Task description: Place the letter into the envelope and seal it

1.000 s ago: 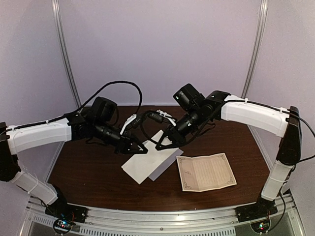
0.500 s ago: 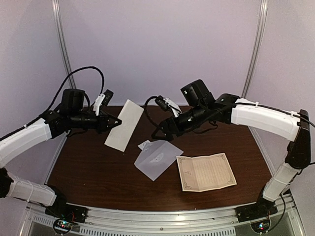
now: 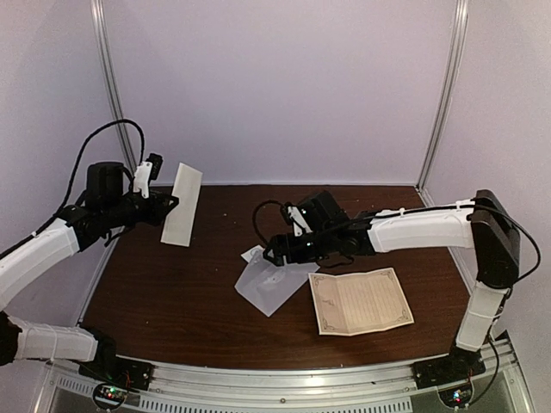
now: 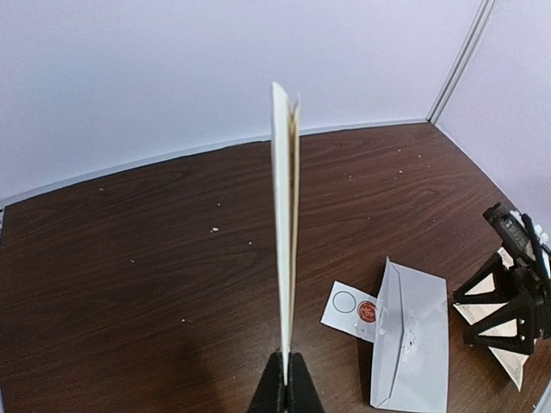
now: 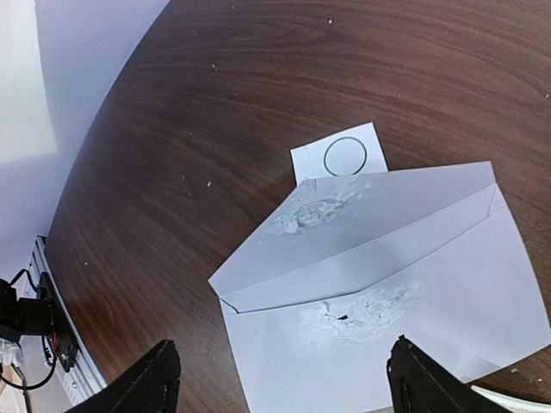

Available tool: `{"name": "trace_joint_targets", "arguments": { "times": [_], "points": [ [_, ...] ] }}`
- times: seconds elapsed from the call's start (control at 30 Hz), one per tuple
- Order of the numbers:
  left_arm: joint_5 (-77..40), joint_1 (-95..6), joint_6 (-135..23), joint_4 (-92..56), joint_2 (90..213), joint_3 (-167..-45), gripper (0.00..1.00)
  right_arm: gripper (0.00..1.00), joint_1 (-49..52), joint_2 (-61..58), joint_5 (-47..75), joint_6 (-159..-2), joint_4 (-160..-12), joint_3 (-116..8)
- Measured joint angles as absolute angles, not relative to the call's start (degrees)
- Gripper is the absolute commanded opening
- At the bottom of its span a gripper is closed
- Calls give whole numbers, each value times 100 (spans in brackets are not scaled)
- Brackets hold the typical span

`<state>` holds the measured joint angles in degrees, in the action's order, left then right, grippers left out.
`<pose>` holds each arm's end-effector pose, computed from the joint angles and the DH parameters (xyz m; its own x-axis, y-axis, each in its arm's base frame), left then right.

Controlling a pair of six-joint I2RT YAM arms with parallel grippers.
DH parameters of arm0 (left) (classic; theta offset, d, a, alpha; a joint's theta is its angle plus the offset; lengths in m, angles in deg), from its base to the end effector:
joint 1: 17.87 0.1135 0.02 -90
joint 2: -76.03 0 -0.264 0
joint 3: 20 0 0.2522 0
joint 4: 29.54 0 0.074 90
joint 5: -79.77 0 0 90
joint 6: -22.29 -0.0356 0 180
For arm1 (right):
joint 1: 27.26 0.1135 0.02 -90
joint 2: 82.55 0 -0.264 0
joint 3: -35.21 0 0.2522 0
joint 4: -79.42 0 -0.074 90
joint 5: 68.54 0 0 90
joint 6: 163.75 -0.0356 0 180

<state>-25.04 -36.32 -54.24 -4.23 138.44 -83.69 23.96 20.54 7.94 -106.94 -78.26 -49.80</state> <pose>0.2332 -0.0874 0.3090 -0.4985 -0.0711 -0.8640 0.4229 0.8500 -0.3140 0.2455 0.3188 0.2220 -0.8157 -0.1654 -0.5544 -0.5054 0.6701 0.5437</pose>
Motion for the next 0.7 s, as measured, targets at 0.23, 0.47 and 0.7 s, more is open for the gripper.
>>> {"name": "trace_joint_targets", "arguments": {
  "times": [0.23, 0.47, 0.7],
  "points": [
    [-2198, -3628, -5498, -462, 13859, -8185, 0, 84, 2879, 3024, 908, -10867, -8276, -5120],
    [-2180, -3628, -5507, -523, 13921, -8183, 0, 82, 3128, 3640, 575, -10755, -8749, -5375],
    [-2187, -3628, -5527, -532, 14045, -8174, 0, 82, 3135, 3745, -100, -10482, -9194, -5194]
  ]
}}
